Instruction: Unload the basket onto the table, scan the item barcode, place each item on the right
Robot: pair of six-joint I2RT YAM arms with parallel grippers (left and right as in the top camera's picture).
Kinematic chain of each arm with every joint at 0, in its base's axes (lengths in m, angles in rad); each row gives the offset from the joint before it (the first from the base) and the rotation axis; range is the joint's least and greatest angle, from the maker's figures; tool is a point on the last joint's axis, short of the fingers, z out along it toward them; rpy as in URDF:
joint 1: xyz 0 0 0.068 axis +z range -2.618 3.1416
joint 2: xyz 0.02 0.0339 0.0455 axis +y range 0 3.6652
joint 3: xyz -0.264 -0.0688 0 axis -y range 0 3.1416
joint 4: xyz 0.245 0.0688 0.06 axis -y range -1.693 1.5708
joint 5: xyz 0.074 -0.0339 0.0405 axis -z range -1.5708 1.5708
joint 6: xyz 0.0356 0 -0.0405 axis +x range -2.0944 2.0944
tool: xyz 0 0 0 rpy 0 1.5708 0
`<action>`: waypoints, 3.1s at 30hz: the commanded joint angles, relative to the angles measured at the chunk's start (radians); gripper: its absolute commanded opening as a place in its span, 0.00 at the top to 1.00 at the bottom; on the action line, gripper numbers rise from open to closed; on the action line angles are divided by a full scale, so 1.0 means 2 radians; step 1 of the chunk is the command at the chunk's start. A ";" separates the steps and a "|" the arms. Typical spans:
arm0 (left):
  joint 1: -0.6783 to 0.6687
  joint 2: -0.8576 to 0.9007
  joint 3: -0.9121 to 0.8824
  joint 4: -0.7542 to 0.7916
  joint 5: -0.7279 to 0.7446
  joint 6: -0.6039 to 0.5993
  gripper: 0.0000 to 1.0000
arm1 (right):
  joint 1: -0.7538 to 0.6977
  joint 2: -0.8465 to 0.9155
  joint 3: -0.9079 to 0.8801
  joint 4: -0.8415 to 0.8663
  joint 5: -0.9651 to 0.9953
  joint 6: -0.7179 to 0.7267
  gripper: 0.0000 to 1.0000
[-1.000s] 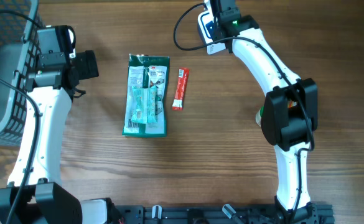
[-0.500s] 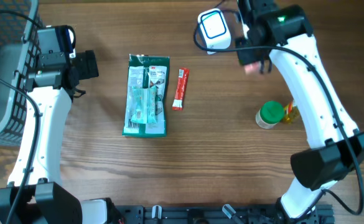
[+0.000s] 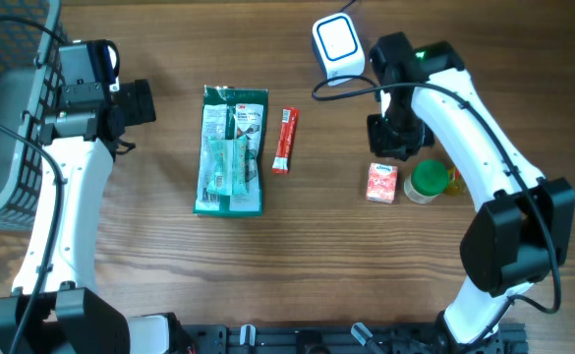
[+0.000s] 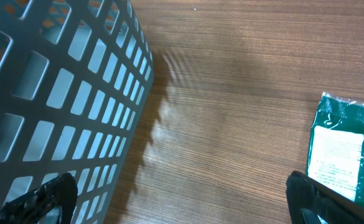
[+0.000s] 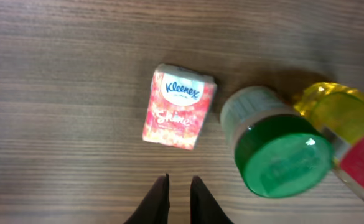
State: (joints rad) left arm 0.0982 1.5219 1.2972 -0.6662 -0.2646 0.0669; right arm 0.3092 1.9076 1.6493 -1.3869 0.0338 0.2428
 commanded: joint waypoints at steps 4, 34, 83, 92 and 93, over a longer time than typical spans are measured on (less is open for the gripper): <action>0.000 -0.001 0.001 0.001 -0.001 0.004 0.00 | 0.021 0.007 -0.014 0.058 -0.060 0.015 0.81; 0.000 -0.001 0.001 0.001 -0.001 0.004 0.00 | 0.167 0.009 -0.102 0.394 -0.051 0.129 0.55; 0.000 -0.001 0.001 0.001 -0.001 0.004 0.00 | 0.164 0.076 -0.067 0.331 -0.015 -0.106 0.71; 0.000 -0.001 0.001 0.001 -0.001 0.004 0.00 | 0.159 0.076 -0.068 0.375 0.055 -0.035 0.77; 0.000 -0.001 0.001 0.001 -0.001 0.004 0.00 | 0.159 0.076 -0.068 0.369 0.056 -0.031 0.74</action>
State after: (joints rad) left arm 0.0982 1.5219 1.2972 -0.6666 -0.2646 0.0666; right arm 0.6376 2.0884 1.4960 -0.6315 0.0406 0.0971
